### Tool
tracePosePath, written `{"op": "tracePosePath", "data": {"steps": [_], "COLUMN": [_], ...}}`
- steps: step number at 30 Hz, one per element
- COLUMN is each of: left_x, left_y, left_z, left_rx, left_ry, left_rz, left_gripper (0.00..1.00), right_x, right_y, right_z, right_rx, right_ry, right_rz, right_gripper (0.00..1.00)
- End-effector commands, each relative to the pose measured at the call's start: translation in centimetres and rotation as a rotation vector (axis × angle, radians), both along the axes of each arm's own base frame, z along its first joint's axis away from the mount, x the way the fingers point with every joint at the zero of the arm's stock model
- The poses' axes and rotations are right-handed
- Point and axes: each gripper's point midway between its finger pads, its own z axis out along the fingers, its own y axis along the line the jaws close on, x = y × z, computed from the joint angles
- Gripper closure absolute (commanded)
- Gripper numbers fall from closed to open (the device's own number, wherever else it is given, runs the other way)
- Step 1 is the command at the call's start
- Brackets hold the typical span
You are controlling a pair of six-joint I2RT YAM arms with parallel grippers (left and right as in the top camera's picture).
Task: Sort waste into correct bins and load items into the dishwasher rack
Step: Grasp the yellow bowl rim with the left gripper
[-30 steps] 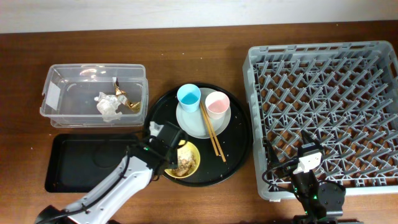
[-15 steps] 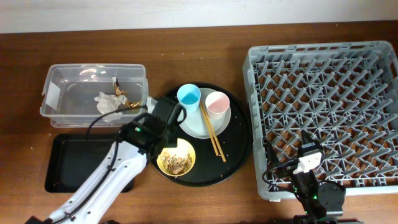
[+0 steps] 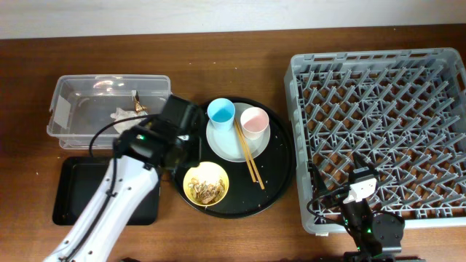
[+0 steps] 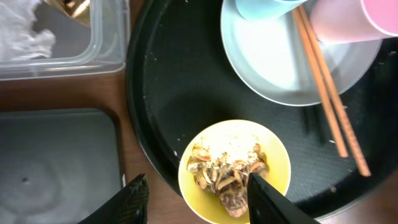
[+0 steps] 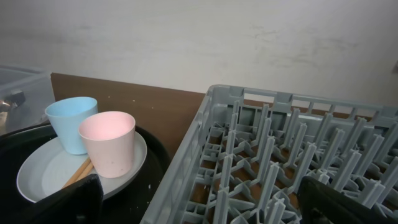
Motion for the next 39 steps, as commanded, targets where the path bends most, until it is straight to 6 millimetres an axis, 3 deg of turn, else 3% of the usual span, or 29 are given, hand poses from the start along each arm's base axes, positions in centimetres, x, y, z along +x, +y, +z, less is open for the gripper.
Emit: {"op": "tracePosePath", "data": {"steps": [1, 6, 13, 15, 20, 21, 30, 32, 36, 39], "left_x": [-0.2, -2.0, -5.8, -6.2, -6.3, -6.4, -6.6, -6.4, -6.4, -5.7], "left_y": [-1.2, -3.3, -8.3, -9.4, -10.1, -10.2, -9.7, -9.3, -9.4, -9.6], "left_z": [1.0, -0.3, -6.7, -7.3, -8.0, -8.4, -13.1, -13.6, -13.6, -12.4], "left_rx": [-0.140, -0.158, -0.192, -0.195, -0.129, -0.117, -0.018, 0.009, 0.008, 0.010], "left_ry": [0.030, 0.083, 0.124, 0.100, 0.056, 0.060, 0.167, 0.164, 0.163, 0.134], "left_rz": [-0.084, -0.141, -0.200, -0.239, -0.226, -0.213, -0.173, -0.166, -0.166, -0.163], "left_gripper": [0.50, 0.50, 0.51, 0.51, 0.51, 0.55, 0.57, 0.65, 0.97, 1.00], "right_x": [0.0, 0.0, 0.0, 0.0, 0.0, 0.0, 0.0, 0.0, 0.0, 0.0], "right_y": [-0.2, -0.2, -0.2, -0.2, -0.2, -0.2, -0.2, -0.2, -0.2, -0.2], "right_z": [-0.2, -0.2, -0.2, -0.2, -0.2, -0.2, -0.2, -0.2, -0.2, -0.2], "right_rx": [0.008, 0.008, 0.008, 0.008, 0.008, 0.008, 0.008, 0.008, 0.008, 0.008], "right_ry": [0.005, 0.005, 0.005, 0.005, 0.005, 0.005, 0.005, 0.005, 0.005, 0.005], "right_rz": [-0.011, -0.011, -0.011, -0.011, -0.011, -0.011, -0.011, -0.011, -0.011, -0.011], "right_gripper": [0.02, 0.02, 0.02, 0.02, 0.02, 0.02, 0.02, 0.02, 0.02, 0.02]}}
